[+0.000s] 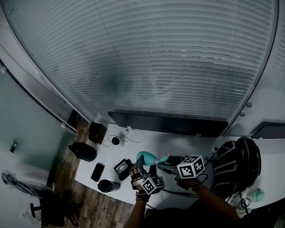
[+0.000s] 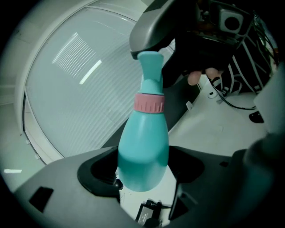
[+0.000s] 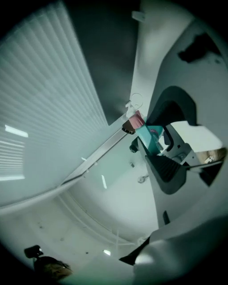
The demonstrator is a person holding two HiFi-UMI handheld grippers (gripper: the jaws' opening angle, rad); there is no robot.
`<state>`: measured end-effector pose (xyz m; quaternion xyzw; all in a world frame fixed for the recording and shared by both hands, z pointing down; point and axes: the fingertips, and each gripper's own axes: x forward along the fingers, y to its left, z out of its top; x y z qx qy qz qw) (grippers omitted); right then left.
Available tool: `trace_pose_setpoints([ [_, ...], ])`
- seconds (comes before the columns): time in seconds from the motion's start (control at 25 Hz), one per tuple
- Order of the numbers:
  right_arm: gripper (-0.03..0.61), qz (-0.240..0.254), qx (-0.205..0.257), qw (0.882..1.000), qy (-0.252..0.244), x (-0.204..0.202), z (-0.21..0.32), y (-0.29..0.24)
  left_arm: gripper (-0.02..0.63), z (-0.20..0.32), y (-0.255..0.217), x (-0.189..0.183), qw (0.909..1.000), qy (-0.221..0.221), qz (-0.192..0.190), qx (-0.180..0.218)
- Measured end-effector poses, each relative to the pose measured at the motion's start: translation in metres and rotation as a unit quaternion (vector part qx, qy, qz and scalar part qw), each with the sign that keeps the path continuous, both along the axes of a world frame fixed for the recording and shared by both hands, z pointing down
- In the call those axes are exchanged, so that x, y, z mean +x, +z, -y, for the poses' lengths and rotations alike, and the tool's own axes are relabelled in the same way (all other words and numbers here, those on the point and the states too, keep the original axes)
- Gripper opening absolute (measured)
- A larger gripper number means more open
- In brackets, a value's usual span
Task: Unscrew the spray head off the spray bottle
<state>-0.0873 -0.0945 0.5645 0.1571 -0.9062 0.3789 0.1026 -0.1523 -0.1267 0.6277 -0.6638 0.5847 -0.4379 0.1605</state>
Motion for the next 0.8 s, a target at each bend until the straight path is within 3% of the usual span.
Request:
trace_pose_setpoints([
  [0.16,0.192,-0.08,0.113,0.987,-0.086,-0.001,-0.01,-0.004,0.35,-0.006,0.003,0.007,0.9987,0.045,-0.013,-0.02],
  [0.28,0.181,-0.128,0.205,0.959,-0.151,-0.001,-0.018,-0.013,0.35,-0.012,0.003,0.02,0.9925,0.097,-0.056,-0.049],
  [0.4,0.179,-0.157,0.282,0.923,-0.21,-0.003,-0.033,-0.022,0.351,-0.023,0.006,0.039,0.9732,0.162,-0.128,-0.102],
  [0.52,0.181,-0.159,0.325,0.895,-0.26,-0.007,-0.051,-0.033,0.351,-0.039,0.0,0.06,0.9425,0.228,-0.198,-0.144],
  [0.6,0.181,-0.174,0.341,0.876,-0.293,-0.006,-0.06,-0.034,0.35,-0.048,0.002,0.066,0.9295,0.267,-0.198,-0.159],
  [0.68,0.181,-0.197,0.358,0.854,-0.323,-0.002,-0.068,-0.03,0.35,-0.056,0.006,0.067,0.922,0.295,-0.177,-0.178],
  [0.8,0.176,-0.238,0.409,0.811,-0.345,0.004,-0.071,-0.027,0.35,-0.066,0.013,0.064,0.9094,0.317,-0.17,-0.208],
])
